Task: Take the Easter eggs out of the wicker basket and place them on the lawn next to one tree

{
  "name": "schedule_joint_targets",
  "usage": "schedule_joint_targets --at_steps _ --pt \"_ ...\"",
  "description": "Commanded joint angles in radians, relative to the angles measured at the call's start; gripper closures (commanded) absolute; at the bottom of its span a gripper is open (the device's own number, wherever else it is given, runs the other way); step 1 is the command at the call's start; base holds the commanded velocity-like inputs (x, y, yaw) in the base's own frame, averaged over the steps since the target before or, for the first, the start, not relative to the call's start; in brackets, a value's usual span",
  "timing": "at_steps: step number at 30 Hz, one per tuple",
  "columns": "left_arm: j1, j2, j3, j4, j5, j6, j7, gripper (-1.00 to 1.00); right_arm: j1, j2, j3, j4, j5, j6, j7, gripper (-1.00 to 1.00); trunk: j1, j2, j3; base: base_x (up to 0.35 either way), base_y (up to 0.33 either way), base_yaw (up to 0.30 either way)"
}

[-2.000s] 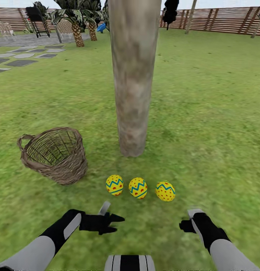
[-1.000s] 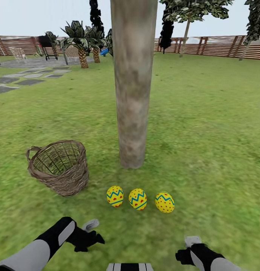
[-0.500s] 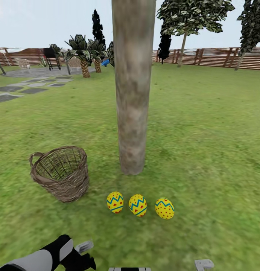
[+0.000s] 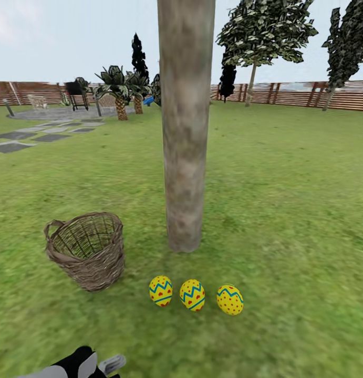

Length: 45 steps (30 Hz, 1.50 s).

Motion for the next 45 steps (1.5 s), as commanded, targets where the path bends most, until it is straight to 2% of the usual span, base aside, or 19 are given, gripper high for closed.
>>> schedule_joint_targets --at_steps 1,7,28,45 --pt "0.008 0.0 -0.008 -0.001 0.002 0.0 -0.006 -1.0 0.002 -0.002 -0.009 0.005 0.008 -0.002 0.003 -1.0 -0.001 0.0 0.003 0.0 0.0 0.0" --pt "0.049 0.001 -0.008 -0.001 0.001 -0.054 -0.006 -1.0 0.02 0.0 -0.009 0.029 0.008 0.002 0.004 -1.0 -0.003 0.001 0.026 0.0 0.0 0.0" --pt "0.091 0.0 -0.008 -0.001 0.0 -0.101 -0.006 -1.0 0.035 0.0 -0.01 0.035 0.008 0.006 0.004 -1.0 -0.013 0.006 0.078 0.0 0.0 0.0" --pt "0.091 0.0 -0.008 -0.001 0.0 -0.101 -0.006 -1.0 0.037 0.0 -0.01 0.035 0.008 0.007 0.005 -1.0 -0.077 0.124 0.104 0.0 0.0 0.0"
